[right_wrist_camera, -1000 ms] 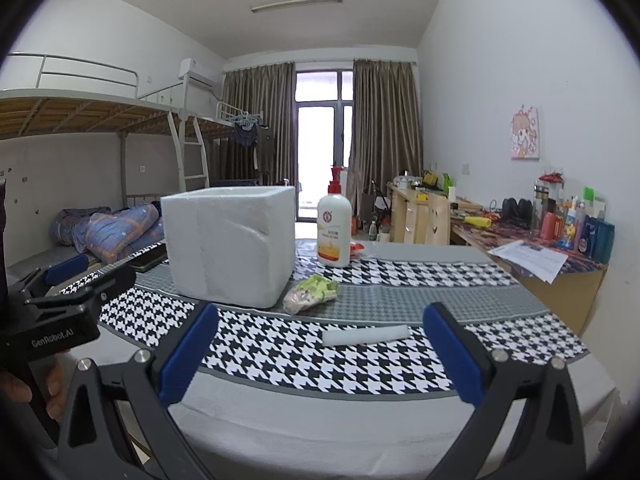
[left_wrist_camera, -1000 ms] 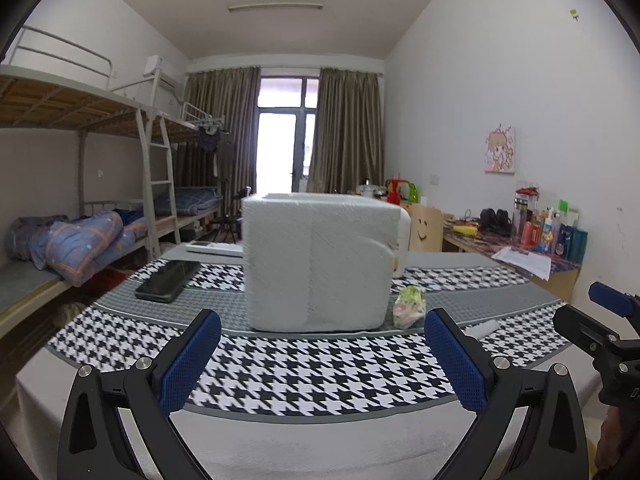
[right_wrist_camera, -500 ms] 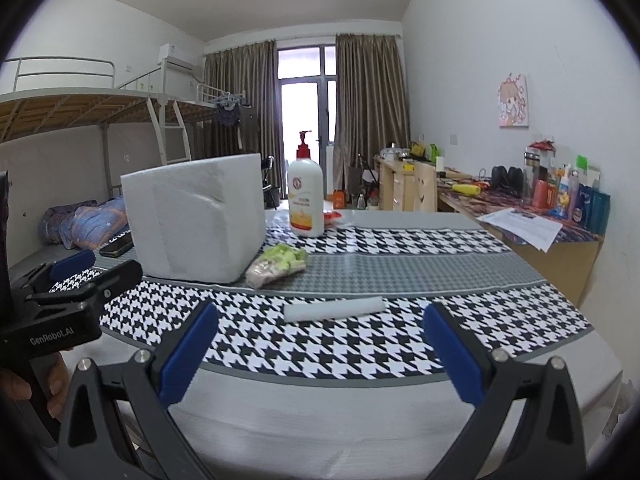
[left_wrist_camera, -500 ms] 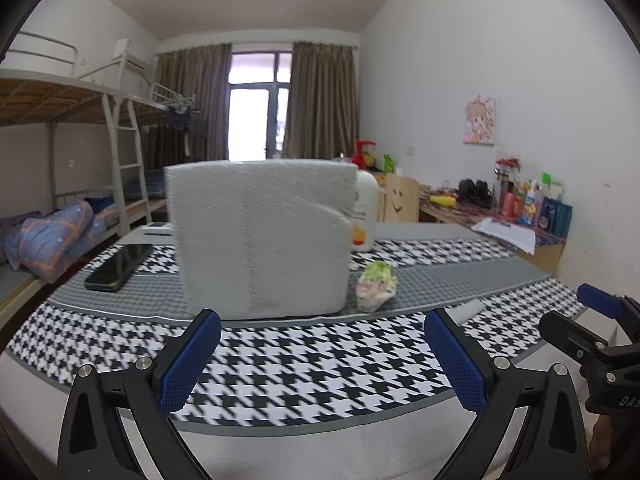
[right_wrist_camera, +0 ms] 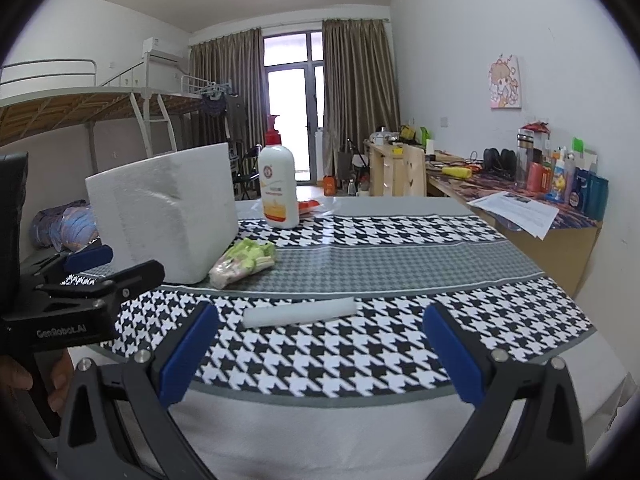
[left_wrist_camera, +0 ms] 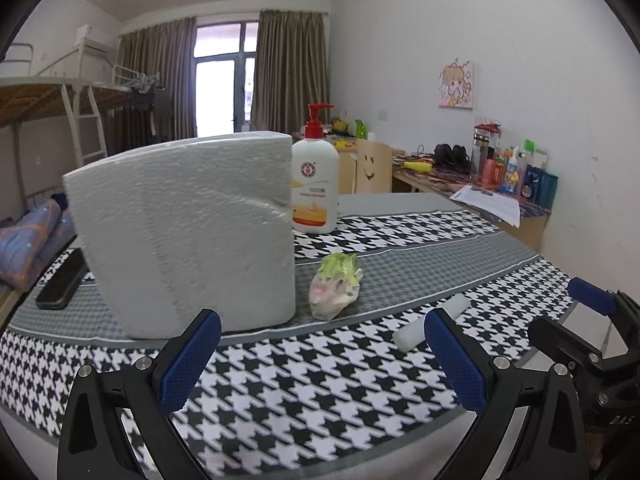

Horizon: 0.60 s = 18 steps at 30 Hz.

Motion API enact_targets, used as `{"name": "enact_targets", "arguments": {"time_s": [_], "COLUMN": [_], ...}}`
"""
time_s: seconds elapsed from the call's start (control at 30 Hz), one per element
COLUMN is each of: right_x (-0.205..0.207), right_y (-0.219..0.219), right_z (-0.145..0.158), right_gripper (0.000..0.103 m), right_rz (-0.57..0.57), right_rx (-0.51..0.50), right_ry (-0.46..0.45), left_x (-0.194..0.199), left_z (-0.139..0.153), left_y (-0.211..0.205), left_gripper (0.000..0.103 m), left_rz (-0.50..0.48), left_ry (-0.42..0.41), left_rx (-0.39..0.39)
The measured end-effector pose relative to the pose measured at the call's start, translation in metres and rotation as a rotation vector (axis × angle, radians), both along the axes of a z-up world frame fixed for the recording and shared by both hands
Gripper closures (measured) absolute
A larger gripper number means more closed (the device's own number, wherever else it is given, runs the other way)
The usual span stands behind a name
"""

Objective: Organize soft objects
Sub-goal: 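Move both tools toward the green packet and the white stick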

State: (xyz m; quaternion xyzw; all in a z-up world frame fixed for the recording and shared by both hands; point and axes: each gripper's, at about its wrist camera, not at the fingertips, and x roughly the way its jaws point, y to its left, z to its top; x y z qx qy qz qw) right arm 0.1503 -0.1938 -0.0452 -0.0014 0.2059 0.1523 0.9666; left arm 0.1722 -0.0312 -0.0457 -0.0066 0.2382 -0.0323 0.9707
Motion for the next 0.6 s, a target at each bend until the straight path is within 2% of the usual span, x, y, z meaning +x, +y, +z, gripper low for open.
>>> {"name": "enact_targets", "arguments": {"time_s": [0.2, 0.6], "right_x": [0.017, 0.044], "right_y": [-0.012, -0.021], "right_z": [0.0, -0.003], "right_gripper": [0.0, 0.0], "right_rz": [-0.016, -0.011], "right_rx": [0.026, 0.041], "right_ry": [0.031, 0.081], "left_x": [0.028, 0.074], "left_z": [0.0, -0.005], "left_y": [-0.015, -0.031], "left_gripper": [0.001, 0.001], "left_rz": [-0.061, -0.094], "left_ry": [0.066, 0.146], "left_rx": [-0.013, -0.006]}}
